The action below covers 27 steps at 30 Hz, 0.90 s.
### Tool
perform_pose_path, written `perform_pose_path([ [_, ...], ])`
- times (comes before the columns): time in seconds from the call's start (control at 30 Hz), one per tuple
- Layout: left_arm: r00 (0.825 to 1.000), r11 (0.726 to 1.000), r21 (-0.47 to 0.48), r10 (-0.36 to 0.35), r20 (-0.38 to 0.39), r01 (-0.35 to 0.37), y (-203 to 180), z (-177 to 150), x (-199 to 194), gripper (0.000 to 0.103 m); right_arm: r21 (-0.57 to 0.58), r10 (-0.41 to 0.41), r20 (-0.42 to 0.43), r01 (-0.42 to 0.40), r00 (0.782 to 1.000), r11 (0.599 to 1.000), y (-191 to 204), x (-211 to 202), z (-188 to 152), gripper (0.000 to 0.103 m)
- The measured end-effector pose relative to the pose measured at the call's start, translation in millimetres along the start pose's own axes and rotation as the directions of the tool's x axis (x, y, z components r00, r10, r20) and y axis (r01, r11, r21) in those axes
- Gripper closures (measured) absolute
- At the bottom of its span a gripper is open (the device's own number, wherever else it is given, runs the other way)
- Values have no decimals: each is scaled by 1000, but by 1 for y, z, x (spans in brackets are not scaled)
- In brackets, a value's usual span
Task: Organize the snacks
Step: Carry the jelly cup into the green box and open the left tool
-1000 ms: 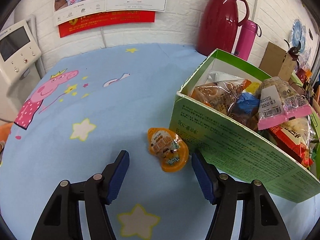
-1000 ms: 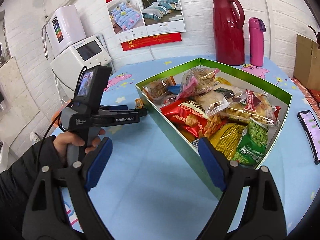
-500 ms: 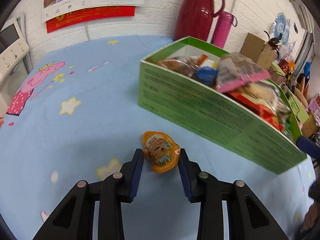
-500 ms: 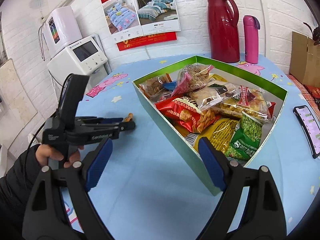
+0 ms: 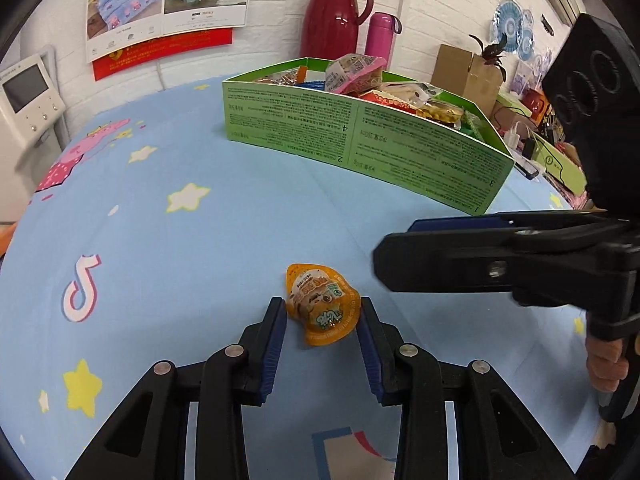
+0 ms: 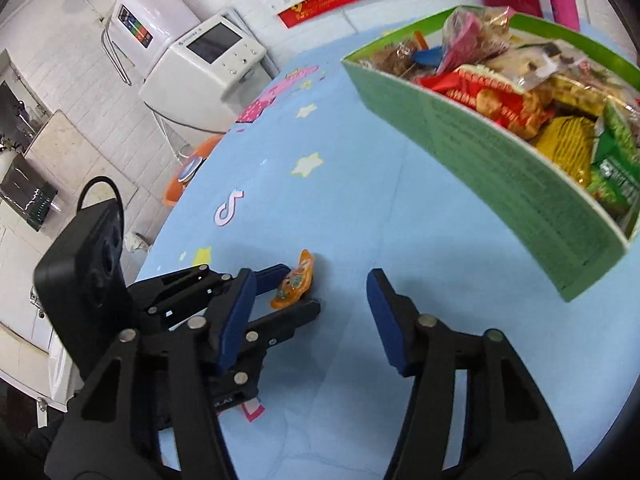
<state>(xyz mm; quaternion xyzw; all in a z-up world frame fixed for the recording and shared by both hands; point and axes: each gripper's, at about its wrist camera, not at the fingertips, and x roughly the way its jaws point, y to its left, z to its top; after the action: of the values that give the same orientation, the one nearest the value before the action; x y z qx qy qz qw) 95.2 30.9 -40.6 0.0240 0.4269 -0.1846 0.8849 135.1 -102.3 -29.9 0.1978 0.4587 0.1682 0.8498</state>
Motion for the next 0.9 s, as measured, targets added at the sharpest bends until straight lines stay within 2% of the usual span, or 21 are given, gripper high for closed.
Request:
perform_pose_path([
  [0.07, 1000, 1000, -4, -5, 1, 5, 1, -1, -2, 67, 9, 18, -38, -18, 999, 1000, 2, 12, 2, 48],
  [0.17, 1000, 1000, -9, -11, 2, 11, 2, 1, -1, 67, 9, 25, -99, -24, 995, 1000, 5, 29, 6, 61],
  [0.23, 1000, 1000, -11, -12, 5, 12, 2, -1, -1, 67, 12, 25, -144, -24, 989, 1000, 5, 39, 5, 75],
  [0.27, 1000, 1000, -9, -8, 2, 8, 1, -1, -1, 71, 12, 25, -143, -24, 989, 1000, 5, 40, 4, 76],
  [0.33, 1000, 1000, -7, -13, 1, 13, 1, -1, -1, 79, -3, 1, -118, -2, 993, 1000, 7, 36, 4, 81],
  [0.5, 998, 998, -18, -54, 42, 55, -3, 13, -13, 79, -48, -23, -42, 21, 999, 999, 12, 13, 9, 82],
  [0.7, 992, 997, 41, -74, 98, 70, -24, 44, -23, 79, -58, -49, 50, 52, 998, 997, 7, -25, 25, 82],
  [0.9, 984, 989, 126, -95, 148, 76, -54, 83, -30, 79, -55, -81, 144, 90, 986, 994, -5, -67, 45, 82],
])
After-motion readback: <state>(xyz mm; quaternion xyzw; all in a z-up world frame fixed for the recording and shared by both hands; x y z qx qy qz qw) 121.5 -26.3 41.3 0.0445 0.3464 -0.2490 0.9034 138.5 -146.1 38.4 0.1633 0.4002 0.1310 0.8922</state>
